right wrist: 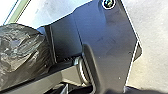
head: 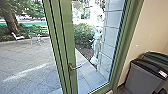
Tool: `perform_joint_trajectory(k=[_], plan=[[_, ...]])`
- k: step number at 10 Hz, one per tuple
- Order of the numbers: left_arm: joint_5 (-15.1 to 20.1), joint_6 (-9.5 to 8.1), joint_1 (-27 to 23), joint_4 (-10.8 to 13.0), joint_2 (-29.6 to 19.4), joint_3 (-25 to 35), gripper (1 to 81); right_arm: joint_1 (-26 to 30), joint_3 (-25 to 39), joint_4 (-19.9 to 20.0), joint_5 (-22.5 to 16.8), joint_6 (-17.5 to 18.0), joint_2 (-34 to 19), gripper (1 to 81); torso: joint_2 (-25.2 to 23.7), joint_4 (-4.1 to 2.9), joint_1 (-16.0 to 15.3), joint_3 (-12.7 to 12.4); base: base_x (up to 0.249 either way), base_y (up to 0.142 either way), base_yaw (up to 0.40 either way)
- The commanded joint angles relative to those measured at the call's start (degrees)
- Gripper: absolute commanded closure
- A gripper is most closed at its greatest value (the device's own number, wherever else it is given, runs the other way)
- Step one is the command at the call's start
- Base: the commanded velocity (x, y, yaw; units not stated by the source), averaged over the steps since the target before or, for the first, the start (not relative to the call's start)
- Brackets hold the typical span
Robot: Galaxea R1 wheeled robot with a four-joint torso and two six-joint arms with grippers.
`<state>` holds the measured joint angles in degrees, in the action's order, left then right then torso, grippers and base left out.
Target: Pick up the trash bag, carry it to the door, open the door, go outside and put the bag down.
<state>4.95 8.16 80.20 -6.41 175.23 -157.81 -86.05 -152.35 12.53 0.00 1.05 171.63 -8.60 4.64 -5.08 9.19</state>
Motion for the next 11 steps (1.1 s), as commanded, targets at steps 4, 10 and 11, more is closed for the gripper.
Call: perform_joint_trajectory(k=[4, 10, 11], plan=[[3.7, 0.37, -2.9, 0.3, 0.0, 0.0, 81.1, 2.2, 0.1, -0.4, -3.8, -0.2, -0.1, 1.0, 0.0, 0.00, 0.0, 0.0, 0.191, -0.093, 0.000], [3.7, 0.37, -2.9, 0.2, -0.1, 0.0, 81.1, 2.1, 0.1, -0.3, -3.7, -0.2, -0.1, 1.0, 0.0, 0.00, 0.0, 0.0, 0.150, -0.011, 0.000], [3.7, 0.37, -2.9, 0.2, -0.1, 0.0, 81.1, 2.1, 0.1, -0.3, -3.7, -0.2, -0.1, 1.0, 0.0, 0.00, 0.0, 0.0, 0.124, -0.067, 0.000]])
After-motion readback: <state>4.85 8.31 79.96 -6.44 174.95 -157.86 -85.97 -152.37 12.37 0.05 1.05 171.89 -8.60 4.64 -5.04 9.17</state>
